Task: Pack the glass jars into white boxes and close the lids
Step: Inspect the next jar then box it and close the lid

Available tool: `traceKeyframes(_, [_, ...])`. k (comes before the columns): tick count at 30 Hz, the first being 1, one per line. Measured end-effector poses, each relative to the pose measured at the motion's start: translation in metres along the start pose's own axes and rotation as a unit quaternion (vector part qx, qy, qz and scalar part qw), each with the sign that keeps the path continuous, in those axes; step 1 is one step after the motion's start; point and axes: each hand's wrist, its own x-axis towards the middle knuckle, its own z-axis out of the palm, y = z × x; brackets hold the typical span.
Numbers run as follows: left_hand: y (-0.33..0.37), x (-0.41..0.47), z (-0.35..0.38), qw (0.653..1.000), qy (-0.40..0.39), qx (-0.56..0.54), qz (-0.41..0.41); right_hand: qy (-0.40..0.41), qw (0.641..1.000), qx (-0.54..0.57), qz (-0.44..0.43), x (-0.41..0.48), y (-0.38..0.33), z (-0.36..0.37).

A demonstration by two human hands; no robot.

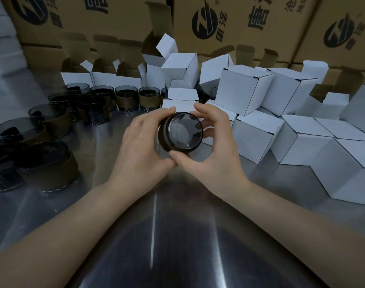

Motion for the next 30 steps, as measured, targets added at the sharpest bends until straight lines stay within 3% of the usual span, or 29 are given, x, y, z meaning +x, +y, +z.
traceKeyframes(8, [-0.0023, -0.0006, 0.0014, 0.999, 0.002, -0.043, 0.014, 0.018, 0.996, -0.048, -0.066, 0.0006, -0.001, -0.0017])
traceKeyframes(20, [-0.003, -0.0004, 0.0027, 0.998, -0.004, -0.063, 0.008, 0.013, 0.993, -0.072, -0.09, 0.001, -0.0086, -0.0029])
traceKeyframes(30, [0.0007, -0.0014, 0.0006, 0.999, -0.004, -0.026, 0.039, -0.009, 0.997, 0.061, 0.056, 0.003, -0.0045, -0.0037])
